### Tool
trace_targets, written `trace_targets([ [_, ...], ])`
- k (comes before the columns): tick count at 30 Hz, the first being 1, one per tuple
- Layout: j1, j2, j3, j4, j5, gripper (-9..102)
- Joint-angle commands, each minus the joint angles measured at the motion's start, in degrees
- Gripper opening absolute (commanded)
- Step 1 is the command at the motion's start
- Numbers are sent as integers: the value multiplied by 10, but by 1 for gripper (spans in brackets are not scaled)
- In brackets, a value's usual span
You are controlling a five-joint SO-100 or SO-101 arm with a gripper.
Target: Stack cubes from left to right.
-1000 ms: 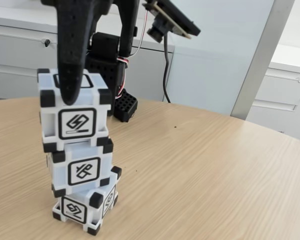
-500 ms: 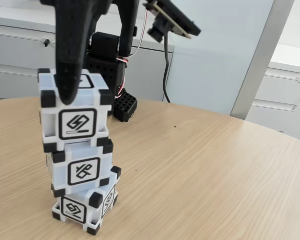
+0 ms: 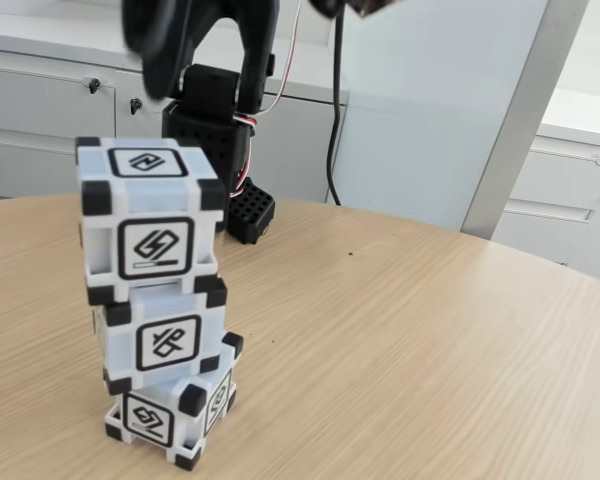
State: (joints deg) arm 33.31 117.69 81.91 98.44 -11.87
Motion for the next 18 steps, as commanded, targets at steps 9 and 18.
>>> trace_targets([
  [9, -79, 211, -4, 5, 60, 3],
  [18, -141, 331, -11, 4, 127, 0],
])
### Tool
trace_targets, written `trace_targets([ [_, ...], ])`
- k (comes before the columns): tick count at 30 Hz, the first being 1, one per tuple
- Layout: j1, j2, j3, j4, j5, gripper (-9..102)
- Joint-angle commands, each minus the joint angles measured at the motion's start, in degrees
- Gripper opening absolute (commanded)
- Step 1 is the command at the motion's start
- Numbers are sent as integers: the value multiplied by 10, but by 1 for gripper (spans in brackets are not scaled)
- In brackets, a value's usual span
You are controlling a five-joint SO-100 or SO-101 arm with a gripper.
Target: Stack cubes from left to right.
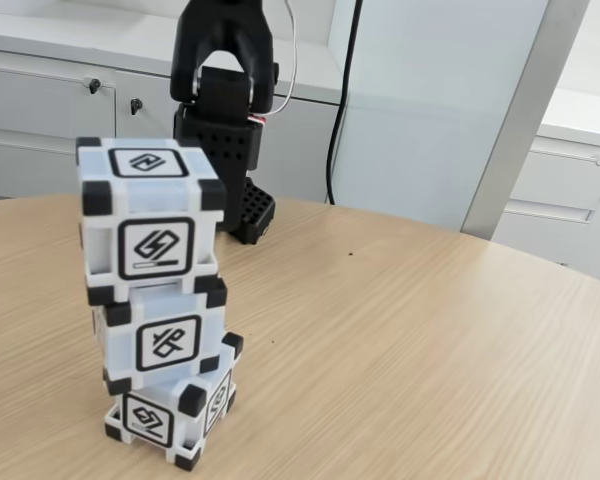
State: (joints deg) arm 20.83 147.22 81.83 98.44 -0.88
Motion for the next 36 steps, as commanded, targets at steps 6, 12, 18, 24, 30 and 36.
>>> trace_targets([
  [6, -90, 200, 2, -35, 53, 0],
  [12, -150, 258, 85, -96, 54, 0],
  [18, -155, 260, 251, -177, 53, 0],
  [24, -151, 261, 442, -287, 52, 0],
  [30, -145, 261, 608, -360, 31, 0],
  [36, -145, 261, 728, -381, 10, 0],
])
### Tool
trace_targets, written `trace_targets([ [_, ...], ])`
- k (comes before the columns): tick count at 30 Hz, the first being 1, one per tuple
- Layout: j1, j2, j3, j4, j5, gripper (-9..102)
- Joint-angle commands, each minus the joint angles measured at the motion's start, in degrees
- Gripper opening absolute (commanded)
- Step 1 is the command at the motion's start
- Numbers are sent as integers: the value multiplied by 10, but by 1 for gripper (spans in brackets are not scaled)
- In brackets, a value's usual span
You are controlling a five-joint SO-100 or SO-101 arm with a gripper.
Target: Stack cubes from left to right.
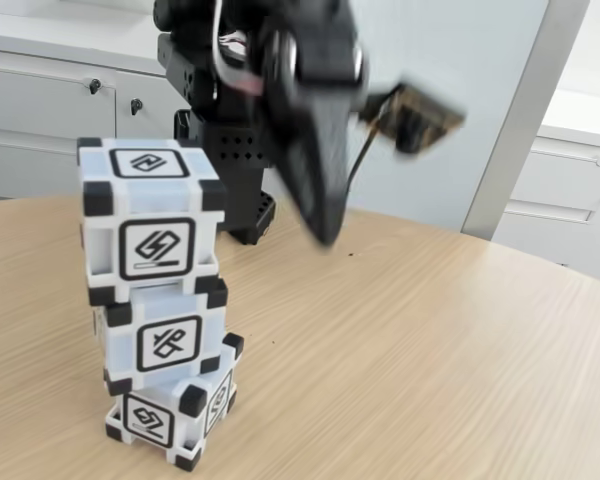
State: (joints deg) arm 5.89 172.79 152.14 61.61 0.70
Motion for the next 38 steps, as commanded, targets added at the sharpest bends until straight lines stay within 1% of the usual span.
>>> trace_targets([
  [1, 4, 5, 33, -12, -5, 0],
  [38, 5, 4, 43, -5, -27, 0],
])
